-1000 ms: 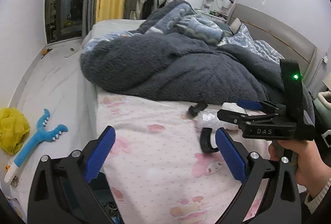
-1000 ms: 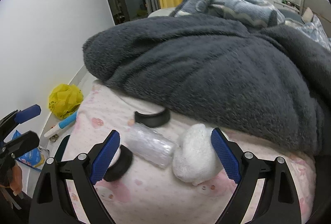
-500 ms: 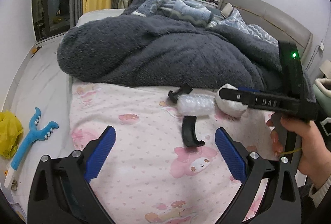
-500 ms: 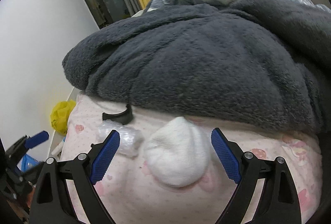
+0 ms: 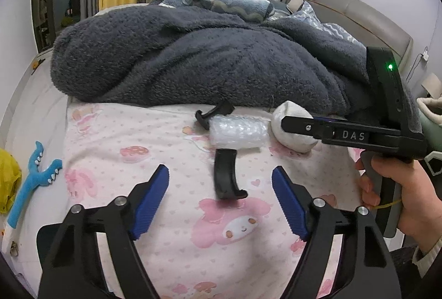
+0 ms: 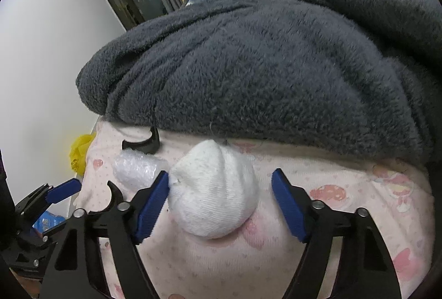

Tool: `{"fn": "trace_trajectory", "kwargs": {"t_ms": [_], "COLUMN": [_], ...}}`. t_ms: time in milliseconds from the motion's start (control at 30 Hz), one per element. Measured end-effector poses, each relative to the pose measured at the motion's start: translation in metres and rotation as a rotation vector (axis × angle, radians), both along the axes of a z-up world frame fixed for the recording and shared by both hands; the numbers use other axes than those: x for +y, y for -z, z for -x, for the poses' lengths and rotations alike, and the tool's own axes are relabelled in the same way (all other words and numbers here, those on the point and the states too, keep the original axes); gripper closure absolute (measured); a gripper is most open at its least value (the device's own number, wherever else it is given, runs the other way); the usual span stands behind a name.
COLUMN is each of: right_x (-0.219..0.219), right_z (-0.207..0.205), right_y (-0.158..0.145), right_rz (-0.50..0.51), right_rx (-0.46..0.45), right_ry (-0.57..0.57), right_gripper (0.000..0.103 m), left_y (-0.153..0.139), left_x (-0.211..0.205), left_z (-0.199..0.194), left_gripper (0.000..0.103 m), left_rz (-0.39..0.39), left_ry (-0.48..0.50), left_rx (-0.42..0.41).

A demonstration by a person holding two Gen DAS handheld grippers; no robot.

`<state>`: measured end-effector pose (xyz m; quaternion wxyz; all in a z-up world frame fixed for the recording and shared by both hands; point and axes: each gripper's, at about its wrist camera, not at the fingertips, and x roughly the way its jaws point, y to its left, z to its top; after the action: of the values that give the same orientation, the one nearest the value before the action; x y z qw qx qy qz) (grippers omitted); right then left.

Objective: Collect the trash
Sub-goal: 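Grasp the second white sock with the right tool while the left tool grasps a black curved clip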

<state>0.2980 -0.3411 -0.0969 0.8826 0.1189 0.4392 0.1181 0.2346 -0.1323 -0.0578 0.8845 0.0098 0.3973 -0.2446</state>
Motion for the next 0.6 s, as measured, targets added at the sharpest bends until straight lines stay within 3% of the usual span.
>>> {"fn": "trace_trajectory", "kwargs": {"t_ms": [200, 600], "right_x": [0.008, -0.006], "right_z": [0.004, 0.012], "right_y": [-0.002, -0.022], "right_rz": [0.014, -0.018], "right_rx": [-0.006, -0.059], "right_ry": [-0.06, -0.052], "right_gripper": [0.051, 0.053], "left_y": [0.009, 0.022], "left_x": [-0.015, -0.022], "left_z": [-0.002, -0.011], "left_gripper": [0.033, 0.055], "left_rz": [-0.031, -0.043], "left_ry": [0.008, -0.037], "left_rx": [0.01, 0.032]}}
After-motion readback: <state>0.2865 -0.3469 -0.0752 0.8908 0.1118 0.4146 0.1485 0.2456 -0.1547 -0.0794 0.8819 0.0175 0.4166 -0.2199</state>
